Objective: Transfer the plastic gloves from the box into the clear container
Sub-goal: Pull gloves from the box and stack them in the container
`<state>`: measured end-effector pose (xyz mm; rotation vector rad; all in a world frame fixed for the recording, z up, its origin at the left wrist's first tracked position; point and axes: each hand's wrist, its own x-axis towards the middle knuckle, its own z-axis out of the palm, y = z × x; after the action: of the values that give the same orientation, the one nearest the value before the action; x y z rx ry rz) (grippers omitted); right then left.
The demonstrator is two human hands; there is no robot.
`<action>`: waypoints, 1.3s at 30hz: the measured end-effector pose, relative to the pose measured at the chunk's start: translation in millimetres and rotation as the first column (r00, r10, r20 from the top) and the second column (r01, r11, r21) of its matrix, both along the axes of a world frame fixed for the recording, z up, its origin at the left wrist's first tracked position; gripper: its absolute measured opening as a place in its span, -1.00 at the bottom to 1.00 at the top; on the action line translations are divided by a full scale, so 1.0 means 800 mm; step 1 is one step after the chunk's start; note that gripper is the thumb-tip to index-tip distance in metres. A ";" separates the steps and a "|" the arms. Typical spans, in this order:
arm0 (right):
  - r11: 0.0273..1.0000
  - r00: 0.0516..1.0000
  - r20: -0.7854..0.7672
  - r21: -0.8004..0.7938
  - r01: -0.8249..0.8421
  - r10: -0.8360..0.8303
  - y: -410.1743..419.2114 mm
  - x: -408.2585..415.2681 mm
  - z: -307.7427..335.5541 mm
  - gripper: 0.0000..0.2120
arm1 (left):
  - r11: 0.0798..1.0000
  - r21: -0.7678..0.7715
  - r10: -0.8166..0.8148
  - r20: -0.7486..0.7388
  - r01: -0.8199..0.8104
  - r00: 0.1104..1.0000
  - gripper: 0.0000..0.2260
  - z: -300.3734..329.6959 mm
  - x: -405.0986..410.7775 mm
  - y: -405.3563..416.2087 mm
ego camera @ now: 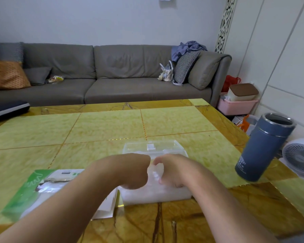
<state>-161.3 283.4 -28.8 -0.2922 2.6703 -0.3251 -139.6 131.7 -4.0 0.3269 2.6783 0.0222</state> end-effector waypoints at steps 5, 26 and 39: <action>0.997 0.972 -0.221 -0.046 0.067 -0.076 0.008 0.023 0.010 -0.40 | 0.925 0.379 0.114 -0.281 0.001 0.953 -0.51 0.008 0.036 -0.029; 0.818 0.885 -0.401 -0.407 -0.405 0.238 -0.240 0.075 -0.040 -0.62 | 0.616 0.686 0.661 -0.182 -0.388 0.728 -0.62 -0.062 0.102 -0.246; 0.302 0.997 0.009 -0.953 0.031 -0.073 -0.217 0.059 0.007 -0.88 | 0.659 0.607 0.651 -0.166 -0.444 0.740 -0.79 -0.061 0.106 -0.250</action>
<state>-113.9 109.5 -22.8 -0.5461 2.1247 -1.9855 -54.8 -68.4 -52.6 -0.4148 2.9888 1.0164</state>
